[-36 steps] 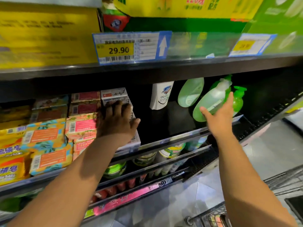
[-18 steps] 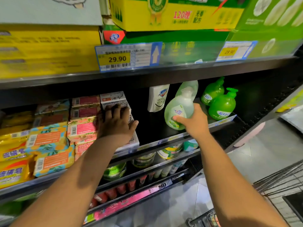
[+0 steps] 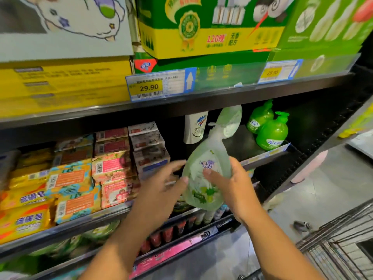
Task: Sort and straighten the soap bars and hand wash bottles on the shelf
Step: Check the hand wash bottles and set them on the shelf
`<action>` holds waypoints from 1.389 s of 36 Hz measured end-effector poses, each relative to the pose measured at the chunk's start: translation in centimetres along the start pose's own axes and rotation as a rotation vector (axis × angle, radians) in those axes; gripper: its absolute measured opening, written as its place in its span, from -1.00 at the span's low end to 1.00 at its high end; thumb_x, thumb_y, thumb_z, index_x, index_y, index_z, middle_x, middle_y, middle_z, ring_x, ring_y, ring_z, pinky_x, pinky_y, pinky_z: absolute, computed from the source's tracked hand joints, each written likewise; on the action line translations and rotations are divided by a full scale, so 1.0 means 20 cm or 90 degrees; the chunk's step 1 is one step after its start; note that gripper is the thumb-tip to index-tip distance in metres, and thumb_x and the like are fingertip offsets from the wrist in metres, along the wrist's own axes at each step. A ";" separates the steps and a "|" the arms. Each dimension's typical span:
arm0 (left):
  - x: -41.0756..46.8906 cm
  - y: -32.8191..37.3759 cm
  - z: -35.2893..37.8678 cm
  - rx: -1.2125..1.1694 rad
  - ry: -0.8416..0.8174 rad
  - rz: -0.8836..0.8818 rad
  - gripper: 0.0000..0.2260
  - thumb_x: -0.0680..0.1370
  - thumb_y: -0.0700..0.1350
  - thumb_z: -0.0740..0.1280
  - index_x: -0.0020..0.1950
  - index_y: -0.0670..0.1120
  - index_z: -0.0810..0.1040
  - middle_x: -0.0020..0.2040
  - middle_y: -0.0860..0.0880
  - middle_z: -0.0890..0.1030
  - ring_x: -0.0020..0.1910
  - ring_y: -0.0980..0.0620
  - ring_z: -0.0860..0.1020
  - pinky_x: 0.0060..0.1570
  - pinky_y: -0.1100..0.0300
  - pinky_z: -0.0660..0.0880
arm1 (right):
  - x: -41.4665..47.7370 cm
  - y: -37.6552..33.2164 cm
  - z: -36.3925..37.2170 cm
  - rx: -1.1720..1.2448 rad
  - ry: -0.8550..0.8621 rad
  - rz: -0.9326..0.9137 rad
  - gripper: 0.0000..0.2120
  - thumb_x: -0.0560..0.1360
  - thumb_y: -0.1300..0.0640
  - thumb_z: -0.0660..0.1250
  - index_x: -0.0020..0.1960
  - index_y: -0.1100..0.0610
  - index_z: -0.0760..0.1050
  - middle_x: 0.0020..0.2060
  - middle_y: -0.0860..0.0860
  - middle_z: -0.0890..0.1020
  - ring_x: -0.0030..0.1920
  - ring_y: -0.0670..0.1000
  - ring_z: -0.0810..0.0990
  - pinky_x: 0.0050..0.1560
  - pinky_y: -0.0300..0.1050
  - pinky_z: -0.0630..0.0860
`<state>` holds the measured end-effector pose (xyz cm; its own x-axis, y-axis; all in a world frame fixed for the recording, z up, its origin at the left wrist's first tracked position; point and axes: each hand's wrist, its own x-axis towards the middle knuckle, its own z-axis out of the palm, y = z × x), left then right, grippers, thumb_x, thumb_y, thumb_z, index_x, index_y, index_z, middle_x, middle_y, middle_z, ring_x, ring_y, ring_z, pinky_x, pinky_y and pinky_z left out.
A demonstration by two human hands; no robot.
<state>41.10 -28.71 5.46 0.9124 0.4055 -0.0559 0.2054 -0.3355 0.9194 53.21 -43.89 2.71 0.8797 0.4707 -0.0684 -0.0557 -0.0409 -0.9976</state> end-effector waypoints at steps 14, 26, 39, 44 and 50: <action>-0.14 -0.07 0.03 -0.593 -0.042 -0.220 -0.51 0.43 0.04 0.50 0.31 -0.08 0.54 0.16 -0.14 0.68 0.14 -0.16 0.66 0.18 -0.16 0.53 | -0.20 0.00 0.06 0.099 -0.015 0.054 -0.63 0.35 0.07 0.39 0.13 0.16 0.60 -0.08 0.21 0.71 -0.08 0.23 0.70 -0.21 -0.05 0.62; -0.10 -0.06 0.01 -0.606 0.095 -0.167 -0.72 0.56 -0.08 0.33 0.21 -0.17 0.62 0.15 -0.18 0.68 0.11 -0.15 0.67 0.00 -0.06 0.63 | -0.29 -0.03 0.18 0.031 0.010 0.032 -0.50 0.25 0.02 0.64 0.08 0.11 0.53 -0.12 -0.01 0.72 -0.18 -0.03 0.70 -0.29 -0.21 0.58; -0.06 -0.06 0.02 -0.813 0.035 -0.177 -0.44 0.43 0.07 0.43 0.36 -0.13 0.51 0.22 -0.22 0.63 0.18 -0.21 0.62 0.19 -0.18 0.53 | -0.25 -0.01 0.12 -0.153 -0.071 -0.110 -0.57 0.37 -0.45 0.38 0.11 -0.24 0.61 0.02 -0.10 0.66 -0.12 -0.01 0.67 -0.14 -0.10 0.59; -0.06 -0.05 0.01 -0.803 0.104 -0.158 -0.62 0.47 -0.03 0.34 0.21 -0.19 0.61 0.14 -0.20 0.68 0.08 -0.16 0.68 0.01 -0.10 0.64 | -0.28 -0.05 0.13 0.156 -0.127 0.149 -0.53 0.32 0.01 0.48 0.14 0.23 0.55 -0.04 0.16 0.73 -0.16 0.10 0.69 -0.15 -0.09 0.64; -0.07 -0.03 0.03 -0.739 0.060 -0.201 -0.58 0.50 0.08 0.30 0.23 -0.15 0.61 0.18 -0.20 0.66 0.08 -0.14 0.68 -0.08 -0.07 0.65 | -0.28 0.00 0.14 -0.114 0.032 -0.152 -0.35 0.16 -0.14 0.69 0.17 -0.25 0.48 0.04 -0.12 0.61 0.00 0.01 0.66 -0.08 -0.12 0.61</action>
<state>39.89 -29.69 4.75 0.8400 0.4083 -0.3575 -0.0697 0.7345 0.6751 47.01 -43.96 3.10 0.8802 0.4420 0.1728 0.2361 -0.0918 -0.9674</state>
